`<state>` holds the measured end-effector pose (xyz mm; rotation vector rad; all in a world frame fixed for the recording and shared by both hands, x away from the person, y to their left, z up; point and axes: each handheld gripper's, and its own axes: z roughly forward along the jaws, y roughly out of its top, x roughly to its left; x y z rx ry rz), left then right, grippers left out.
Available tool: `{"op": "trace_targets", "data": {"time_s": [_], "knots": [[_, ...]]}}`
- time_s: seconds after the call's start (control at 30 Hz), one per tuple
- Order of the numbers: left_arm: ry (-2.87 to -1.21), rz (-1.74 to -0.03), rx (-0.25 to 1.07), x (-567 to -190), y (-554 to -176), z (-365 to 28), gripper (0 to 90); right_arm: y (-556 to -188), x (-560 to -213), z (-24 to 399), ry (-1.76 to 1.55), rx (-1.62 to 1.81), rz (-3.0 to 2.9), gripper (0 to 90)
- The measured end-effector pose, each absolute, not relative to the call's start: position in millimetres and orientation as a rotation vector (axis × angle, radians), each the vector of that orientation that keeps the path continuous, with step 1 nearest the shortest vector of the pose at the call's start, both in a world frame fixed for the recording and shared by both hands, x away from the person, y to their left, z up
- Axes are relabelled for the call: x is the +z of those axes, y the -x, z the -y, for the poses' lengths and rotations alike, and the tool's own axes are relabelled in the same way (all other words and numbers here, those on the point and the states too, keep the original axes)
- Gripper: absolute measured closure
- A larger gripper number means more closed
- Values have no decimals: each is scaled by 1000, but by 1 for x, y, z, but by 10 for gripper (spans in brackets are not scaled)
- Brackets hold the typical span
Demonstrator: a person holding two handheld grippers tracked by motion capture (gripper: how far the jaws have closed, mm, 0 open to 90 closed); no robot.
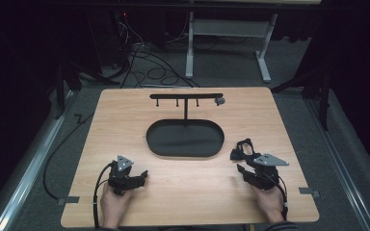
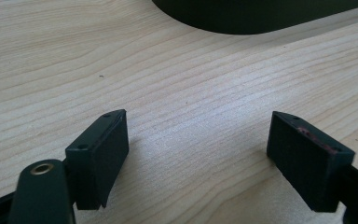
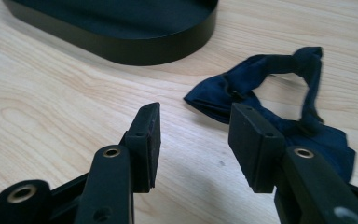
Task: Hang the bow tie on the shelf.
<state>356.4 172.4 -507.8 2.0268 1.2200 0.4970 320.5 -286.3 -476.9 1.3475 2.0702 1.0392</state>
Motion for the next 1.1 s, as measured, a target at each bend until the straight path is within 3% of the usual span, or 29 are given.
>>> {"op": "trace_targets", "data": {"time_s": [1.1], "knots": [[-2031,-1219,501,-508,-356,-172,210,-390,-462,319,-1566,993,-1946,645]]}}
